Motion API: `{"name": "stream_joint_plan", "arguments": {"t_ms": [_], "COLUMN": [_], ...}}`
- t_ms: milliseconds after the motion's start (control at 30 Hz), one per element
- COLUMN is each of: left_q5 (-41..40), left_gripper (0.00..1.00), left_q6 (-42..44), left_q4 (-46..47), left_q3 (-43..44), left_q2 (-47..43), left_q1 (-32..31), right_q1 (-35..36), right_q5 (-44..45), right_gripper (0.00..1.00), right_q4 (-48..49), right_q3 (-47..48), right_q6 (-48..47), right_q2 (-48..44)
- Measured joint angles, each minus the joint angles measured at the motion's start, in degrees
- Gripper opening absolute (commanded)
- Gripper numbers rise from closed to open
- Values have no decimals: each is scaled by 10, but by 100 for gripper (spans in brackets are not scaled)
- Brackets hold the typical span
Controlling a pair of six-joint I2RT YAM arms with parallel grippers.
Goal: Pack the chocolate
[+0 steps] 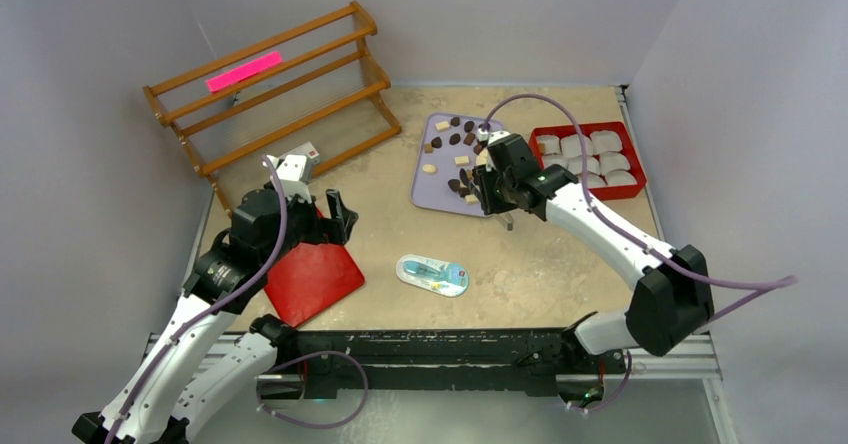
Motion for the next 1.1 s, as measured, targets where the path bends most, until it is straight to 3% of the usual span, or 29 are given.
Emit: {"name": "stream_joint_plan", "arguments": {"t_ms": [1100], "left_q5": [0], "left_gripper": [100], "left_q6": [0], "left_q4": [0], "left_q3": [0], "left_q2": [1], "left_q1": [0], "right_q1": [35], "right_q5": [42], "right_gripper": [39], "right_q4": [-12], "right_q3": [43], "right_q6": [4], "right_q2": [107]}}
